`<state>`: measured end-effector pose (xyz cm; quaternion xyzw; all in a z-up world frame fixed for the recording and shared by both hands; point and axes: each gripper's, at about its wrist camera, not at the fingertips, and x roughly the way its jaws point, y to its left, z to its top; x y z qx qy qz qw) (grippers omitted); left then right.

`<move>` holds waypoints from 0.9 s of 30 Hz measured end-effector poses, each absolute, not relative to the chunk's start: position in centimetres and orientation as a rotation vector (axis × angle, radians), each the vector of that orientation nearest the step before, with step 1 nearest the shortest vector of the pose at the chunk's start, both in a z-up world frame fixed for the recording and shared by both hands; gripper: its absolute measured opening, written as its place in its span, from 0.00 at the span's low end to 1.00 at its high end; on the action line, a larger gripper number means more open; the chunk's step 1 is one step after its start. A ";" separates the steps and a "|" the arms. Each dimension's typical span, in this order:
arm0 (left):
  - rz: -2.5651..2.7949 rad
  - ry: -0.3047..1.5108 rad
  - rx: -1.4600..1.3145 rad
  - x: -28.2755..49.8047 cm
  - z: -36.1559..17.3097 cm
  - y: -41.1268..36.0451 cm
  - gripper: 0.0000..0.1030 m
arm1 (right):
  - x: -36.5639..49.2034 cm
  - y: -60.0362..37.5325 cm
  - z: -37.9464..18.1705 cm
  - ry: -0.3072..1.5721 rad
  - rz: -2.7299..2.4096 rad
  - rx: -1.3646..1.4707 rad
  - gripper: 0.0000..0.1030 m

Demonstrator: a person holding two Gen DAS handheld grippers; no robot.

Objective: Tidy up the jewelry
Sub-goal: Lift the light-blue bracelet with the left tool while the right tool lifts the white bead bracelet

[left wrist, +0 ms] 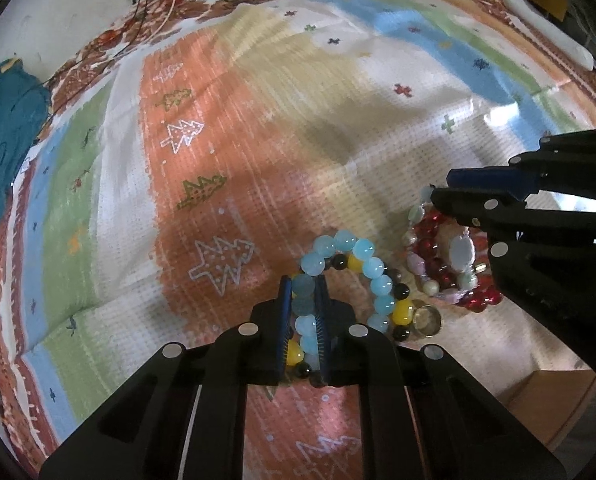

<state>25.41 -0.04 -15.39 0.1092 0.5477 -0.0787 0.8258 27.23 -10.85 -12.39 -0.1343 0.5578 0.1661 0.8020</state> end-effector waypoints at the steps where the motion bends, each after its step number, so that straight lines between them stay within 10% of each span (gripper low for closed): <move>1: -0.170 1.161 0.227 25.3 -15.1 -0.2 0.10 | 27.1 -10.9 -12.2 1.192 0.355 -0.288 0.14; 27: -0.146 1.074 0.116 21.7 -8.6 0.0 0.10 | 23.1 -12.4 -6.0 1.069 0.323 -0.257 0.14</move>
